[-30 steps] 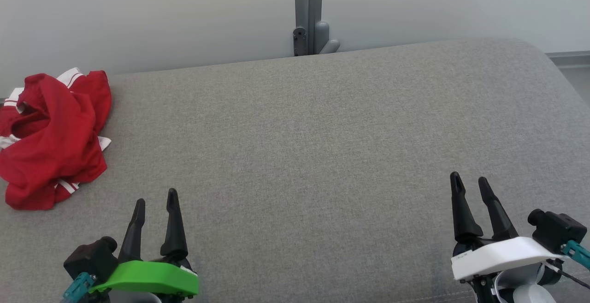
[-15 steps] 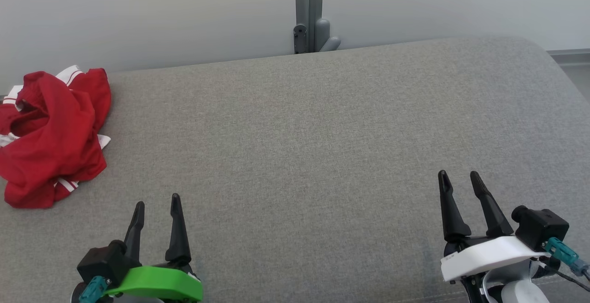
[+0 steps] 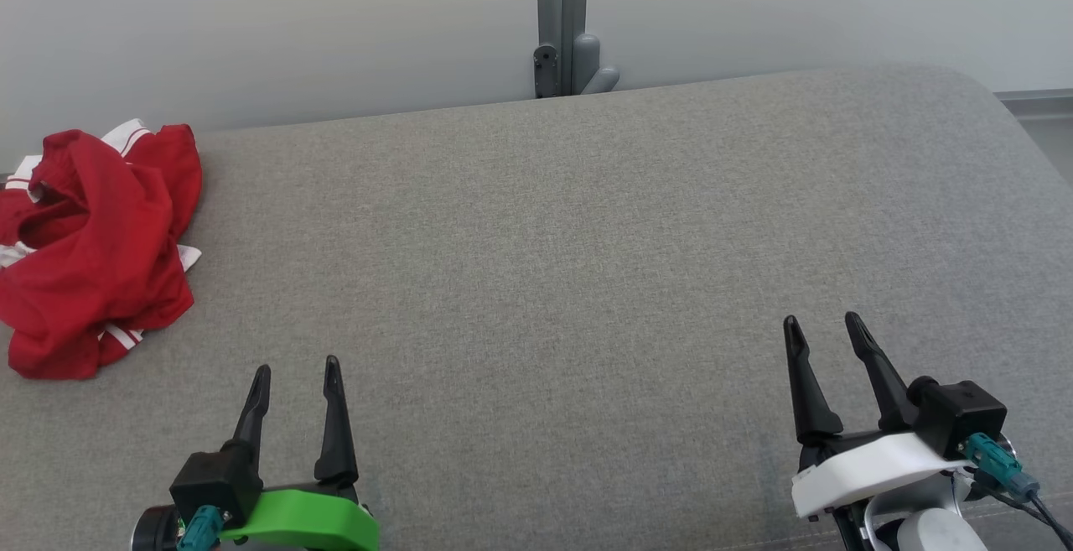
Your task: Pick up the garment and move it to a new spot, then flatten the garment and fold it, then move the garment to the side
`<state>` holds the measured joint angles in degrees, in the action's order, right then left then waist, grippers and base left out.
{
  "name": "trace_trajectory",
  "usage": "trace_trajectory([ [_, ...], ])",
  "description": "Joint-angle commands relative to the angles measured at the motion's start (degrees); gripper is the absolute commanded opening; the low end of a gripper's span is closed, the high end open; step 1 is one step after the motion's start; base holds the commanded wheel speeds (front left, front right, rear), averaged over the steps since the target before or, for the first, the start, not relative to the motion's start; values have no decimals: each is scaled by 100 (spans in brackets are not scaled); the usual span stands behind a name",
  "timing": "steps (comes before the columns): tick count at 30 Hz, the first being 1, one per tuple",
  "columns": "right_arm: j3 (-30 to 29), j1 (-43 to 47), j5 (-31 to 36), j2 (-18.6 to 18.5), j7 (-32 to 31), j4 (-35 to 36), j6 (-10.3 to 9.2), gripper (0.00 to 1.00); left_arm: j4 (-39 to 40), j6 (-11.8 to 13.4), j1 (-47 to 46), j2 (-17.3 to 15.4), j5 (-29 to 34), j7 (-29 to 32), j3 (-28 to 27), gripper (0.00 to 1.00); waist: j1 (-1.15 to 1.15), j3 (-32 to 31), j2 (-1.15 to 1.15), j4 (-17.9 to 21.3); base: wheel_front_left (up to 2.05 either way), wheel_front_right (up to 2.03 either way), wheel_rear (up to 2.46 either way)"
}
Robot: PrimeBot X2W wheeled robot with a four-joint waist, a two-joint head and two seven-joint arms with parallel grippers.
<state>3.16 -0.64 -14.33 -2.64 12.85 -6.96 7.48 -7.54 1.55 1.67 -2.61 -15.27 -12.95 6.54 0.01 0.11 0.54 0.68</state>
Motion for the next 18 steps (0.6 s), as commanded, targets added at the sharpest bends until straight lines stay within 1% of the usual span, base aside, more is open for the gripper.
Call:
trace_trajectory([
  [1,13,-78,123,-33,67,3,2,100,12,37,35,-41,110,-51,14,100,-1,0,-46,-1,0,0,0],
  [18,116,-92,883,-35,244,-87,2,100,-181,92,138,-44,636,-232,74,100,-1,-52,-54,-22,0,0,0],
])
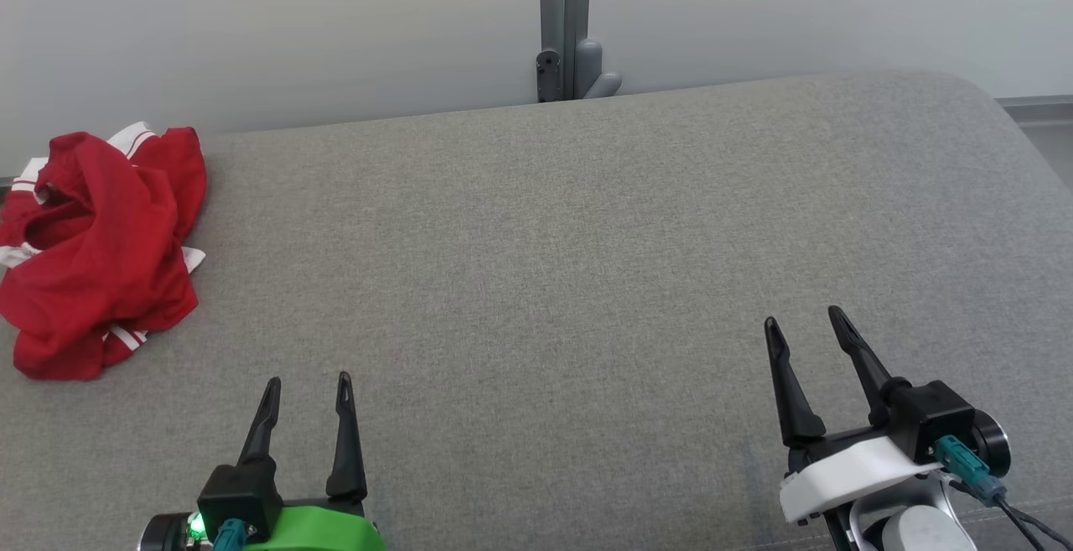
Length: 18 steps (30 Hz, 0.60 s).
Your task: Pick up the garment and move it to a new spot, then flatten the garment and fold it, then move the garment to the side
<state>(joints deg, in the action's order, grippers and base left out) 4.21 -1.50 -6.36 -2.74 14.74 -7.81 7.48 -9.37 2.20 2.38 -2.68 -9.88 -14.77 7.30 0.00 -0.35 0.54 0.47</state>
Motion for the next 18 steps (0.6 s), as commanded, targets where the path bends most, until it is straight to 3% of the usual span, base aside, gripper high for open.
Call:
trace_trajectory([
  [1,15,3,126,-26,64,-6,2,100,-20,30,75,-37,127,-63,2,100,0,-13,-54,-2,0,0,0],
  [18,-29,89,62,-25,49,-91,1,100,-223,-4,143,-37,-80,-39,-77,100,0,-79,-54,-11,0,0,0],
])
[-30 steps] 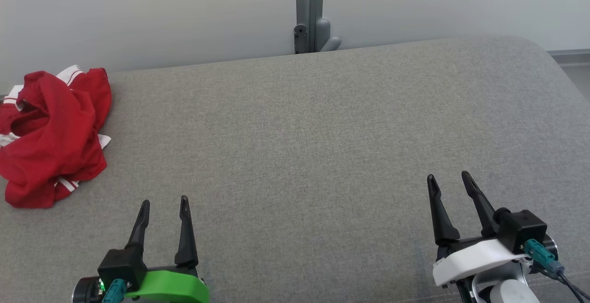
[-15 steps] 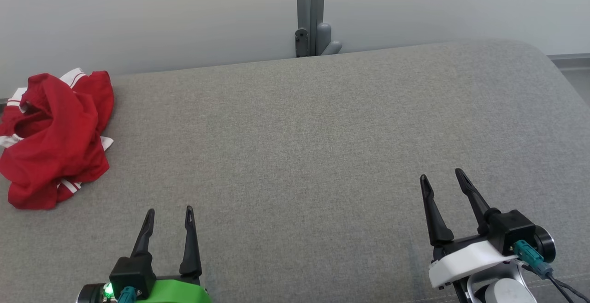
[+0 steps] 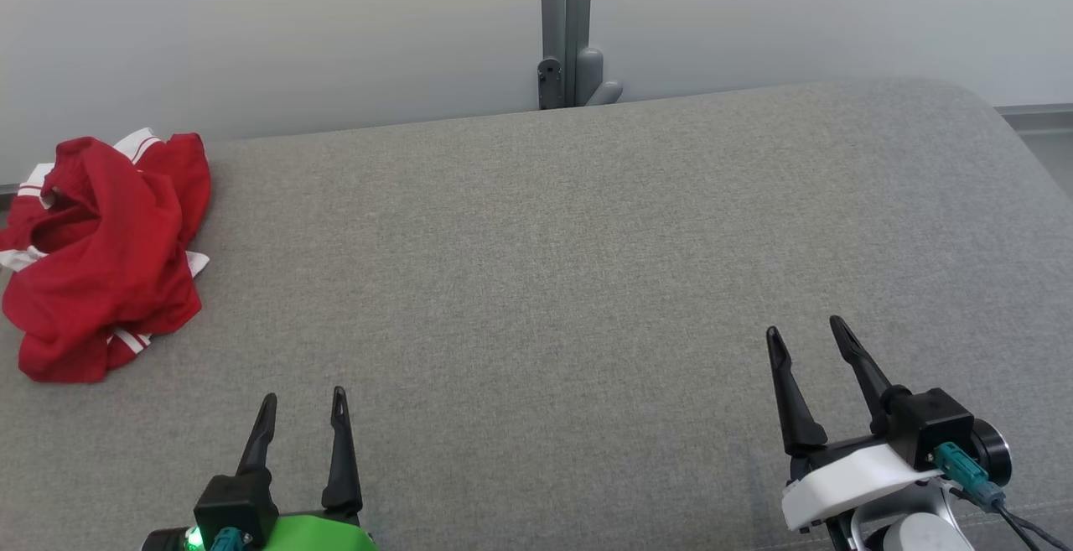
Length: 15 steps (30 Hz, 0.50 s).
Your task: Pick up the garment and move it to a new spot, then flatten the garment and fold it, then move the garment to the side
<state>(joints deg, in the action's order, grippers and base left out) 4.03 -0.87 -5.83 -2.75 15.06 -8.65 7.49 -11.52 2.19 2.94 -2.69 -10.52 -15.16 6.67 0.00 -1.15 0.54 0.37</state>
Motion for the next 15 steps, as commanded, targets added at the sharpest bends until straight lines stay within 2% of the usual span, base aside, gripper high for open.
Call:
trace_trajectory([
  [1,-10,28,10,-24,17,-8,0,100,-12,-3,92,-36,-13,0,-13,100,0,-3,-54,-2,0,0,0],
  [15,-7,35,-2,-23,17,-26,0,100,-14,-16,97,-36,58,0,-14,100,0,5,-54,-6,0,0,0],
])
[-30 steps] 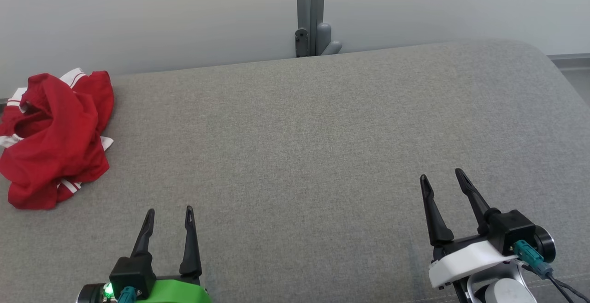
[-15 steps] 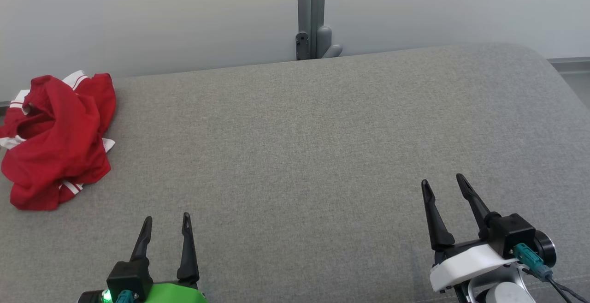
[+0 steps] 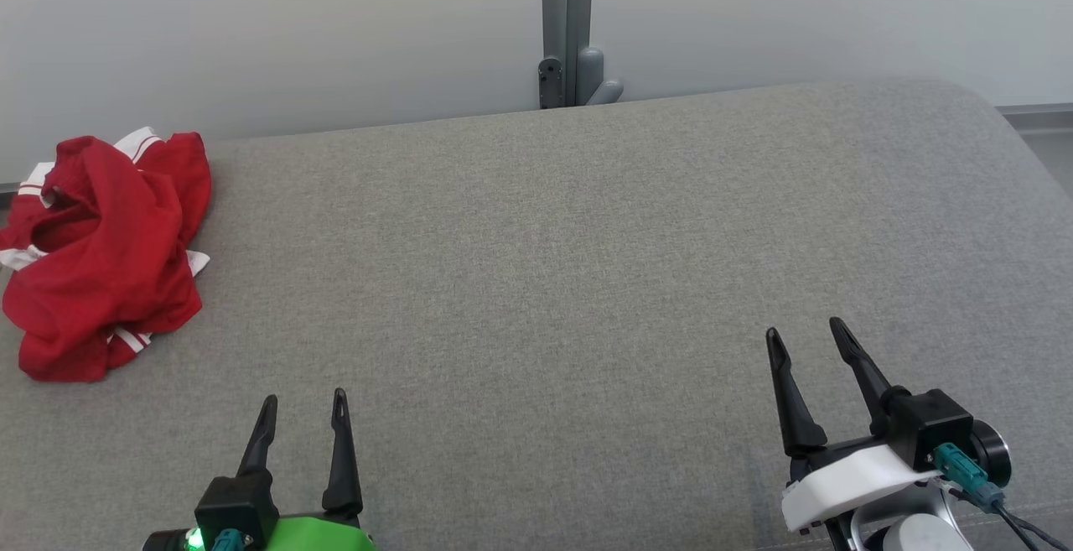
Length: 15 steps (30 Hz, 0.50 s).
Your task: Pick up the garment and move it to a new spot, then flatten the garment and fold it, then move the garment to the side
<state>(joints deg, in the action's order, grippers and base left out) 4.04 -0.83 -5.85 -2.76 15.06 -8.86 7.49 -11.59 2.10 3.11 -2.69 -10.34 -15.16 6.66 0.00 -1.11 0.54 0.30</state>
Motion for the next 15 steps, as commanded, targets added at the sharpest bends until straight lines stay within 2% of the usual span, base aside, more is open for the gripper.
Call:
trace_trajectory([
  [1,-9,32,1,-22,17,-4,0,100,-7,-5,79,-36,43,0,-14,100,0,2,-54,0,0,0,0],
  [9,-68,57,10,-23,17,27,0,100,-9,29,60,-37,24,0,-33,100,0,16,-54,-48,0,0,0],
  [15,-153,106,17,-21,17,35,0,100,-12,24,-56,-36,90,0,-98,100,0,9,-54,-382,0,0,0],
])
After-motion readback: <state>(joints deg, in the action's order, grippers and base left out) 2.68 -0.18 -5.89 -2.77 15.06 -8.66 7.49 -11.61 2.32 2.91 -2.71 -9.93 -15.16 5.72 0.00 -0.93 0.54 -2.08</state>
